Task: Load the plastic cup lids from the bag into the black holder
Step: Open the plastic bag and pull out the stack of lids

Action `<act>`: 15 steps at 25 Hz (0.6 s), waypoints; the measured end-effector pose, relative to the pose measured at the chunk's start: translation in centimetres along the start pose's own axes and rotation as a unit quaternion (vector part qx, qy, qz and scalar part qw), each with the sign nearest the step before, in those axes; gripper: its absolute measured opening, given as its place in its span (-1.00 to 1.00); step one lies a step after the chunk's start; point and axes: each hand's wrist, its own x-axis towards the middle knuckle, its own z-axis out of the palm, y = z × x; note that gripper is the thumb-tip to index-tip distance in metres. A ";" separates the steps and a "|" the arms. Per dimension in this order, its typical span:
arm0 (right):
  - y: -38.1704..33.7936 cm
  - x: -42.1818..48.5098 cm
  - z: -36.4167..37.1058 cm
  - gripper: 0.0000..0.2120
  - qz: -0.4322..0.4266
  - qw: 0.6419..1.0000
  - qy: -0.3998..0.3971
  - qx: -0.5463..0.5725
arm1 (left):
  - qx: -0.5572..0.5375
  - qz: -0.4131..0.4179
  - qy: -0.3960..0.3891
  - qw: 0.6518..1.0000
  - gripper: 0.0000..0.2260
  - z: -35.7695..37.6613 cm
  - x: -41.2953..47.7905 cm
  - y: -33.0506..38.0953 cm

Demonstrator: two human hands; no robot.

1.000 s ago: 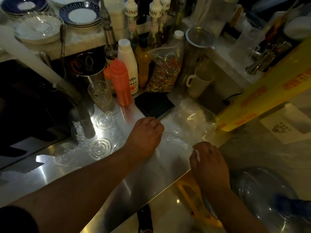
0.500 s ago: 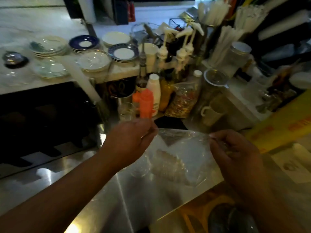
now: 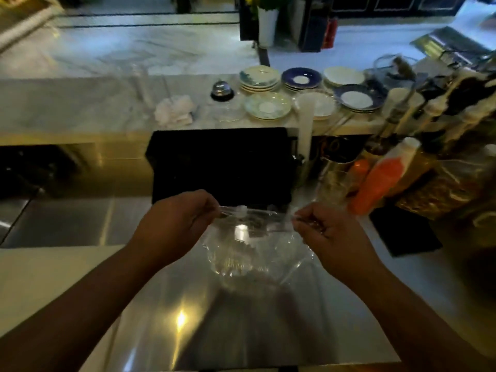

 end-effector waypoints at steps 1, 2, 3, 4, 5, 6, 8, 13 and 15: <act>-1.0 0.9 1.5 -0.86 0.000 1.000 -0.007 0.007 | -0.001 -0.010 0.006 1.000 -0.91 -0.6 -0.5 -1.7; -1.8 1.6 3.0 -0.86 -0.003 1.000 -0.013 0.013 | -0.002 -0.018 0.011 1.000 -0.91 -1.1 -1.0 -3.4; -2.6 2.2 4.2 -0.88 -0.006 1.000 -0.018 0.016 | -0.006 -0.026 0.014 1.000 -0.90 -1.5 -1.4 -4.7; -3.2 2.7 5.4 -0.90 -0.006 1.000 -0.024 0.016 | -0.011 -0.034 0.013 0.999 -0.90 -1.9 -1.8 -6.0; -3.6 3.0 6.3 -0.92 -0.004 0.999 -0.031 0.016 | -0.019 -0.041 0.011 0.999 -0.90 -2.1 -2.0 -7.1; -3.8 3.1 7.0 -0.92 -0.002 0.999 -0.038 0.015 | -0.028 -0.049 0.008 0.998 -0.91 -2.0 -2.2 -7.9; -3.8 3.0 8.0 -0.92 0.008 0.999 -0.045 0.010 | -0.043 -0.063 0.004 0.997 -0.93 -1.7 -2.3 -9.2; -0.7 1.6 8.7 -0.84 0.081 0.996 -0.037 0.019 | -0.033 -0.080 -0.018 0.996 -0.91 0.0 -2.1 -9.7; 0.7 1.5 8.8 -0.70 0.110 0.992 -0.067 0.006 | -0.036 -0.091 -0.016 0.995 -0.94 0.5 -1.5 -9.6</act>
